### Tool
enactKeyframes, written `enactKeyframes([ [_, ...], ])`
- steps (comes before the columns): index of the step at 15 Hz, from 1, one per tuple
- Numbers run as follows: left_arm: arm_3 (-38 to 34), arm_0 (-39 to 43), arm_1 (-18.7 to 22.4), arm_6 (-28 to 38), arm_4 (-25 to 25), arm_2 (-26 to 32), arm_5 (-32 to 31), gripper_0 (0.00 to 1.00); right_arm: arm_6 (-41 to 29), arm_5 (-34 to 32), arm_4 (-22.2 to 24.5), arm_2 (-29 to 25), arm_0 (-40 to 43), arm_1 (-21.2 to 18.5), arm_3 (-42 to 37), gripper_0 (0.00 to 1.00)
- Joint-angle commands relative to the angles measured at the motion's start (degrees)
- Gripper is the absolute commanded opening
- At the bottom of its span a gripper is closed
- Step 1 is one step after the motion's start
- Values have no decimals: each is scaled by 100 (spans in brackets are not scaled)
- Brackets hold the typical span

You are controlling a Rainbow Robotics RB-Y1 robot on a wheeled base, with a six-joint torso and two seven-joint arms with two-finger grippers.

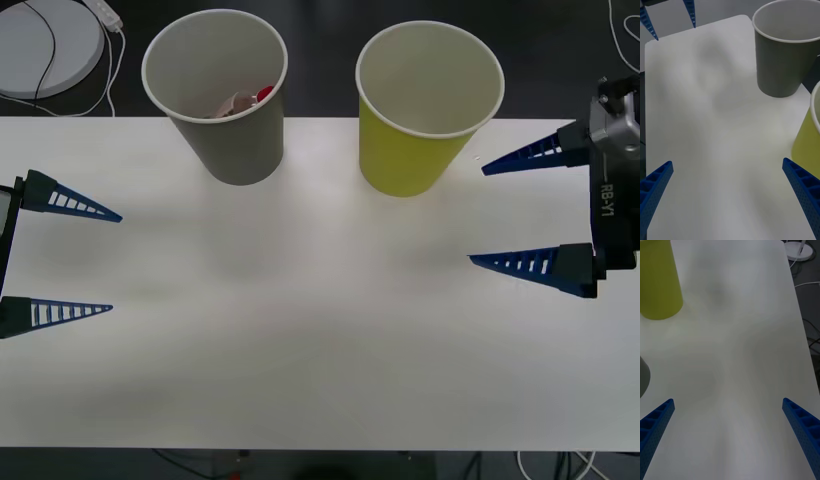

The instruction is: Put the can into the green bin and the plastic bottle into the gray bin

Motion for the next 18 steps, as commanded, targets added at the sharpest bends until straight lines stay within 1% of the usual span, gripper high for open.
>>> enactKeyframes([
  [1,0,0,0,0,0,0,0,100,739,8,-234,-319,582,-7,-9,100],
  [4,0,0,0,0,0,0,0,100,1504,35,-383,-591,1109,-7,-9,100],
  [7,0,0,0,0,0,0,0,100,2137,184,-594,-740,1557,-7,0,100],
  [9,0,0,0,0,0,0,0,100,2436,290,-638,-820,1786,-7,0,100],
  [11,0,0,0,0,0,0,0,100,2488,325,-638,-820,1882,-7,35,100],
  [18,0,0,0,0,0,0,0,100,2559,325,-630,-820,1838,-33,386,100],
])
